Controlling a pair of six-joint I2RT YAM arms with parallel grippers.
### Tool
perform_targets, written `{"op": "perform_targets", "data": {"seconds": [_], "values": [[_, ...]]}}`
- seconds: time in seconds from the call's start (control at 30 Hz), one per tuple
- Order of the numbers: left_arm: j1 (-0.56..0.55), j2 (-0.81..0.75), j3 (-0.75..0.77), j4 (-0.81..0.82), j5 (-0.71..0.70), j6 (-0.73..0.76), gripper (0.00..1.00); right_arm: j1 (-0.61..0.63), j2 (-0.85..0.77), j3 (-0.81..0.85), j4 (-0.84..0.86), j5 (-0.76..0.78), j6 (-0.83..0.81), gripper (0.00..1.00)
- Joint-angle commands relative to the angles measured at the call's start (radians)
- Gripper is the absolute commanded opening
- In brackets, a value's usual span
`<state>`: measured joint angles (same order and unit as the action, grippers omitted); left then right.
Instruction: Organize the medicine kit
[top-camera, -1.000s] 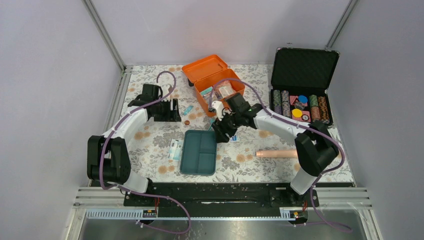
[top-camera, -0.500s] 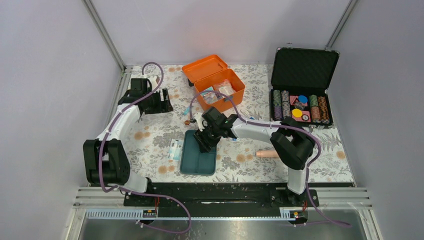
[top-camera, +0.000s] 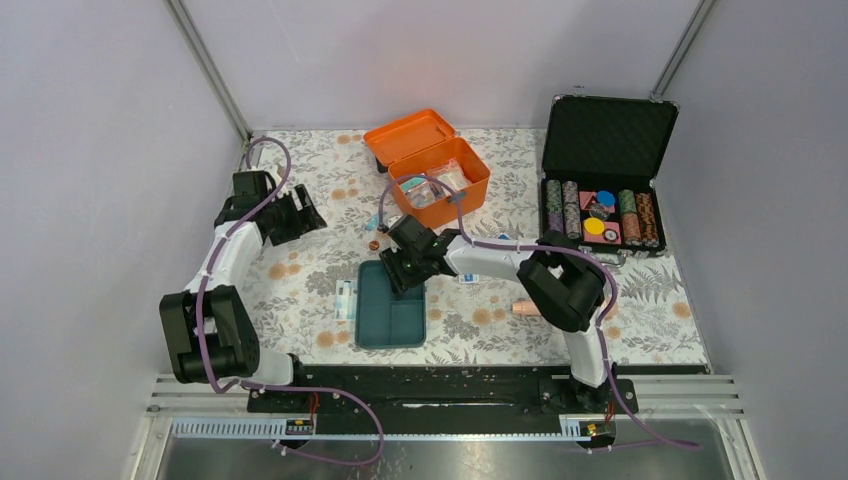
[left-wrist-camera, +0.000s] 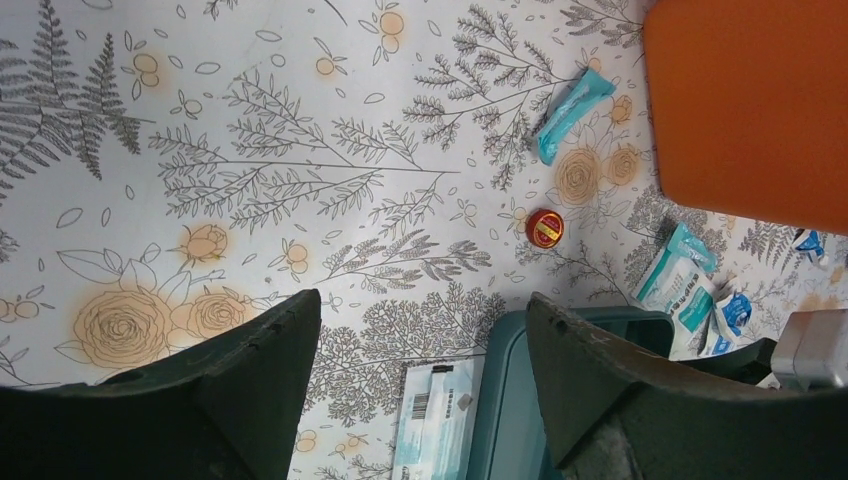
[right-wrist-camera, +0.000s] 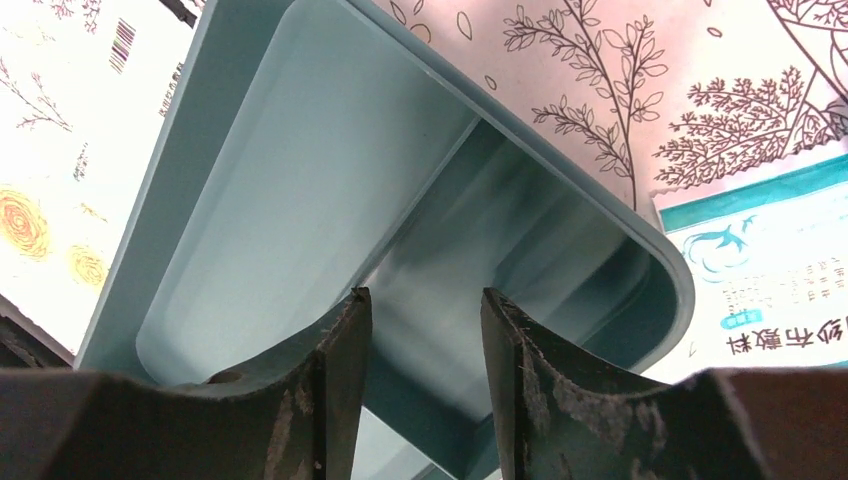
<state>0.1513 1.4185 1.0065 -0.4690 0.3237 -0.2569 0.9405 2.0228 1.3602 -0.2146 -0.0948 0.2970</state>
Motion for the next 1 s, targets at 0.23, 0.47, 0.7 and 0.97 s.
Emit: {"op": "perform_targets", "data": {"seconds": [0.23,0.47,0.7,0.97], "values": [[0.013,-0.059,-0.025,0.055,0.074,-0.047,0.75,0.014,-0.022,0.054,0.042,-0.181,0.102,0.56],[0.013,-0.057,-0.022,0.042,0.086,-0.044,0.74,0.015,0.013,0.057,0.054,-0.179,0.148,0.56],[0.013,-0.055,-0.020,0.048,0.088,-0.052,0.74,0.067,0.103,0.163,-0.074,-0.012,0.145,0.40],[0.014,-0.001,0.026,0.034,0.119,-0.069,0.74,0.073,0.023,0.090,-0.087,0.042,0.074,0.15]]}}
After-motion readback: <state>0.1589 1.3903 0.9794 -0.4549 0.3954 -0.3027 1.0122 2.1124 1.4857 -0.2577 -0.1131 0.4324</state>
